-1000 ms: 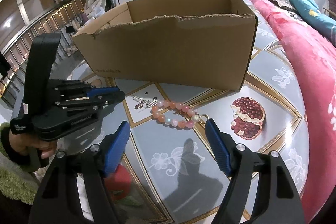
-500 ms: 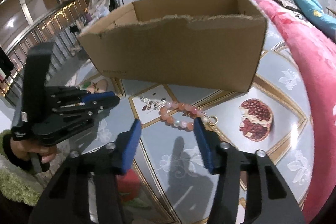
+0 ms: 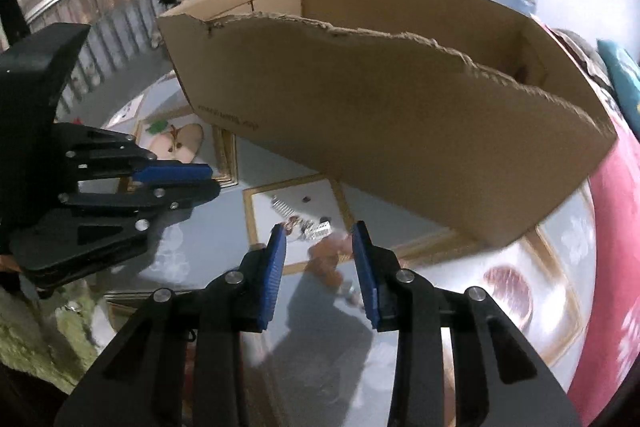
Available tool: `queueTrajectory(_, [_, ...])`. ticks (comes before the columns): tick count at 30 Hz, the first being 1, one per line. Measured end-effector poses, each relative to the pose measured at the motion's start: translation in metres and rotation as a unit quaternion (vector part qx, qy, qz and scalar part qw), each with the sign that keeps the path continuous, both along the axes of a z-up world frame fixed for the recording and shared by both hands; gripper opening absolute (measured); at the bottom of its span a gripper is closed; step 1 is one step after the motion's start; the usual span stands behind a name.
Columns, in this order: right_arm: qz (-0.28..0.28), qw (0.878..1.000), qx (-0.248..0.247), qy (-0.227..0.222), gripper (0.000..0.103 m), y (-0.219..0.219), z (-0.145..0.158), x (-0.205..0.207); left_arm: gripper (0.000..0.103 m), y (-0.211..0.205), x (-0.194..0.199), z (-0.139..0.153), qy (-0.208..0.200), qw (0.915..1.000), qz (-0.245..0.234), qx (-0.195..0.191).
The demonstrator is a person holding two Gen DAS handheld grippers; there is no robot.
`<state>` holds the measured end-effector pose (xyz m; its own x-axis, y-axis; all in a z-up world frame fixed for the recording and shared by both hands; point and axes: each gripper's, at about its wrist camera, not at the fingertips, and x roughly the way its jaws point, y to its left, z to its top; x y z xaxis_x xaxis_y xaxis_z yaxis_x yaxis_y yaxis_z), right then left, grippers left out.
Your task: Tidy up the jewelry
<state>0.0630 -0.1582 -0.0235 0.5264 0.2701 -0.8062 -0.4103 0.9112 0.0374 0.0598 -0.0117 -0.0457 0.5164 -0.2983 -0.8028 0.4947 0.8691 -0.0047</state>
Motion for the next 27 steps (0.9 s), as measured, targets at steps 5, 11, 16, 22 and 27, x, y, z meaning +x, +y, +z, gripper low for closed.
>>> queueTrajectory(5, [0.014,1.000,0.006,0.008,0.034,-0.006,0.007,-0.002,0.011,0.001,0.000,0.000,0.002,1.0000,0.002,-0.004])
queueTrajectory(11, [0.007,0.999,-0.052,0.015,0.019,0.001,-0.009,-0.014,0.011,0.003,0.001,0.001,0.003,1.0000,0.004,-0.007])
queueTrajectory(16, [0.004,0.999,-0.052,-0.005,0.010,-0.001,-0.001,-0.022,0.011,0.003,0.001,0.001,0.002,1.0000,0.003,-0.004])
queueTrajectory(22, [-0.047,0.998,-0.010,-0.043,0.010,-0.033,0.033,-0.032,0.011,0.004,0.001,0.001,0.002,1.0000,0.005,-0.008])
queueTrajectory(27, [-0.113,0.991,0.053,-0.056,0.010,-0.081,0.060,-0.038,0.011,0.005,0.002,0.001,0.003,0.9999,0.006,-0.011])
